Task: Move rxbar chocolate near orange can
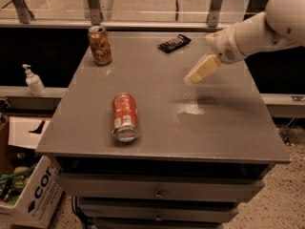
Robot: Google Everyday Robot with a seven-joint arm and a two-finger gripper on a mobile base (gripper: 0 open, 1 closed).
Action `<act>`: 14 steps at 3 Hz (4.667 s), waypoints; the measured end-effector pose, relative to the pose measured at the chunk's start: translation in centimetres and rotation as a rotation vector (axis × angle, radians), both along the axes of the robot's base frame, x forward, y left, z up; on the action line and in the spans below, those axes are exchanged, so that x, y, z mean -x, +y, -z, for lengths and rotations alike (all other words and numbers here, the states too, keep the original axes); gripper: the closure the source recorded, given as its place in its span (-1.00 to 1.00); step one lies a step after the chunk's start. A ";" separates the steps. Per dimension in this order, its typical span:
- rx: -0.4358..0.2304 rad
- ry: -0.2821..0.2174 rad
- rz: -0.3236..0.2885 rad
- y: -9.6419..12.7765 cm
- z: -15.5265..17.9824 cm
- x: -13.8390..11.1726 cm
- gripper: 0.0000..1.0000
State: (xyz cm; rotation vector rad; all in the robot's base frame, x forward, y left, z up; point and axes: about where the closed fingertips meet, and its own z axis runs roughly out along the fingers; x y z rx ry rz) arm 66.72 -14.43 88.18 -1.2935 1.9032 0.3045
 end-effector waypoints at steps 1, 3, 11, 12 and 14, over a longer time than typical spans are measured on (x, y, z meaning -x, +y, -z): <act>-0.055 -0.027 0.059 0.9 1.2 -3.9 -1.00; -0.215 -0.006 0.187 1.9 2.9 -10.9 -1.00; -0.314 -0.036 0.360 2.3 6.1 -21.9 -0.17; -0.313 -0.051 0.367 1.3 5.5 -21.7 0.28; -0.338 -0.073 0.355 -1.4 3.0 -19.6 1.00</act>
Offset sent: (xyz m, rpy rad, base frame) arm 0.1237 0.0204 -0.0206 0.2088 -0.0493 -0.1875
